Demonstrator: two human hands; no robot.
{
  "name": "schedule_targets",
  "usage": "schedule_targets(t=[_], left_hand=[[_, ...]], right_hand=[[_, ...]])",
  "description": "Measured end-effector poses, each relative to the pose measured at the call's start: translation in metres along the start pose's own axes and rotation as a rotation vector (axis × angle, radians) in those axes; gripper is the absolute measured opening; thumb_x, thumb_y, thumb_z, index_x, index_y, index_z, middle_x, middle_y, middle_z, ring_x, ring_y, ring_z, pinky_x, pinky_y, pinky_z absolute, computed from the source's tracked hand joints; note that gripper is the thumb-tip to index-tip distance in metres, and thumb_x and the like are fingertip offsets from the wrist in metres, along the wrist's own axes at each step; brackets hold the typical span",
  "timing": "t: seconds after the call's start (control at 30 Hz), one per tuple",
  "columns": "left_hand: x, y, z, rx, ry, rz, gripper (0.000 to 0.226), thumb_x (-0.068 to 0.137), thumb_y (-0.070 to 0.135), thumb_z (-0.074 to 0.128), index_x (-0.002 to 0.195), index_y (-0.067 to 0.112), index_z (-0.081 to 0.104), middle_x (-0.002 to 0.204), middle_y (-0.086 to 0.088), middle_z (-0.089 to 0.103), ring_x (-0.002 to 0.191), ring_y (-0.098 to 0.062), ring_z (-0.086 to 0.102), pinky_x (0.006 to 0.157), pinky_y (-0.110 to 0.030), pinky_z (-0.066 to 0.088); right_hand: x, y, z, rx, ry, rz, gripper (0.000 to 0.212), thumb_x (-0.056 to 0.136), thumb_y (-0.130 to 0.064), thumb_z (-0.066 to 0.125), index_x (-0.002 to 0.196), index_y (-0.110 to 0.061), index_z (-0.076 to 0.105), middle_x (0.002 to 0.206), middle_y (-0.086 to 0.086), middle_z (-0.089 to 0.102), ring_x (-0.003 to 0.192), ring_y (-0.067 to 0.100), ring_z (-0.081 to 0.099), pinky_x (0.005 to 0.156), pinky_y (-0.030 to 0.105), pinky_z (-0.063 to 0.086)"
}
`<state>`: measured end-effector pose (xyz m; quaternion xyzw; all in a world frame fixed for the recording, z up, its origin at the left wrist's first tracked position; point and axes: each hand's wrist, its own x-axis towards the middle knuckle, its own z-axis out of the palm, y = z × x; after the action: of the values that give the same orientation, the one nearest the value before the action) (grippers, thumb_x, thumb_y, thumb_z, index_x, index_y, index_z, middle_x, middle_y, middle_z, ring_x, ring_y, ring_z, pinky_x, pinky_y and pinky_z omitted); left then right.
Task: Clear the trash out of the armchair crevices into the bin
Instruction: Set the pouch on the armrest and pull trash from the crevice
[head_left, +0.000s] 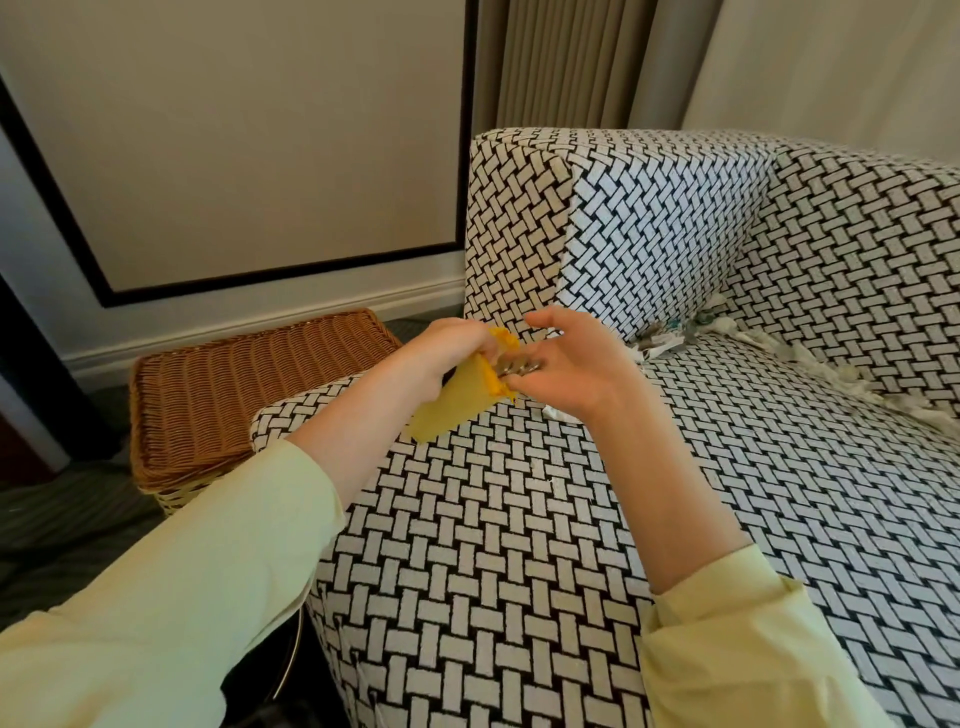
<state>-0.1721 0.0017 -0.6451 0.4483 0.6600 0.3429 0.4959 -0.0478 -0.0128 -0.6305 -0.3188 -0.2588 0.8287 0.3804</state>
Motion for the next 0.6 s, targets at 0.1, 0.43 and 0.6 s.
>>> schedule_targets(t=[0.1, 0.43, 0.6], left_hand=[[-0.007, 0.009, 0.001, 0.084, 0.067, -0.007, 0.032, 0.081, 0.004, 0.047, 0.111, 0.008, 0.056, 0.104, -0.011, 0.056, 0.103, -0.028, 0.050, 0.088, -0.033, 0.042], [0.009, 0.004, -0.031, 0.298, 0.145, 0.139, 0.041, 0.092, -0.004, 0.027, 0.056, 0.015, 0.023, 0.060, -0.003, 0.023, 0.054, -0.014, 0.022, 0.052, -0.024, 0.022], [0.013, -0.006, -0.042, 0.311, 0.202, 0.098, 0.040, 0.090, -0.002, 0.027, 0.054, 0.016, 0.021, 0.057, -0.003, 0.022, 0.052, -0.015, 0.021, 0.052, -0.025, 0.020]], right_hand=[[-0.005, -0.005, 0.010, -0.092, -0.036, -0.012, 0.049, 0.092, -0.008, 0.026, 0.133, 0.017, 0.024, 0.130, 0.030, 0.042, 0.113, 0.037, 0.049, 0.093, 0.041, 0.040], [0.020, -0.012, 0.007, -0.466, 0.273, -0.288, 0.044, 0.088, 0.011, 0.029, 0.129, 0.005, 0.044, 0.096, 0.015, 0.061, 0.085, 0.024, 0.062, 0.075, 0.029, 0.055], [0.063, 0.011, -0.010, -1.288, 0.464, -0.360, 0.026, 0.096, -0.017, 0.045, 0.106, -0.003, 0.064, 0.073, 0.005, 0.062, 0.057, 0.014, 0.058, 0.061, 0.022, 0.054]])
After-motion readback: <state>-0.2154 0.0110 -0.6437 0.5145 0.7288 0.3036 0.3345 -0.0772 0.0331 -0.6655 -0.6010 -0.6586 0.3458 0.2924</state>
